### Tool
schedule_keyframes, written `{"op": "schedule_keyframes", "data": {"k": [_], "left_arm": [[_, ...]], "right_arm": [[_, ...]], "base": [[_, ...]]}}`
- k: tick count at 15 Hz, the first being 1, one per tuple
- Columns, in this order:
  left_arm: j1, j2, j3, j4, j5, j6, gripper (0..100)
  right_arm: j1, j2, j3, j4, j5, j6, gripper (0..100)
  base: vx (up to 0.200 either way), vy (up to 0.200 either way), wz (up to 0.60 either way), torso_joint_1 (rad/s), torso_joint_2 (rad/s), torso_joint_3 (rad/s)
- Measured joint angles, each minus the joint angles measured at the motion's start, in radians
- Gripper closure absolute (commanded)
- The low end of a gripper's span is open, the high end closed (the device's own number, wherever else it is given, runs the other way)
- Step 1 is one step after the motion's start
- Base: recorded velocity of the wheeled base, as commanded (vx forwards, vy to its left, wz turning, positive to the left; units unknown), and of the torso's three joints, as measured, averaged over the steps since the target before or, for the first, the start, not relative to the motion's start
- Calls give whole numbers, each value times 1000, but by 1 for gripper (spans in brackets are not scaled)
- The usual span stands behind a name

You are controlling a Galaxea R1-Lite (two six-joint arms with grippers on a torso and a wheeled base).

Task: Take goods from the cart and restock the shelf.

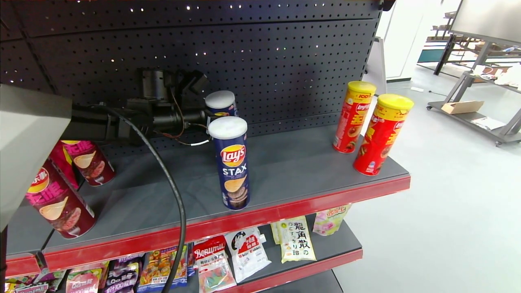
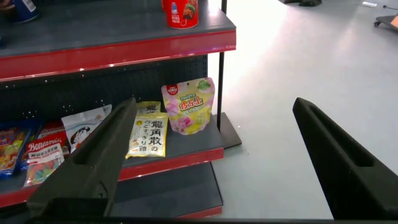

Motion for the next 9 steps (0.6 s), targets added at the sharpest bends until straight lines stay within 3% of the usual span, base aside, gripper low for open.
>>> {"op": "schedule_keyframes", "data": {"k": [9], "left_arm": [[4, 11, -2, 5, -2, 8, 100]], "right_arm": [[0, 0, 0, 0, 0, 0, 0]], "base": [[0, 0, 0, 0, 0, 0]]}}
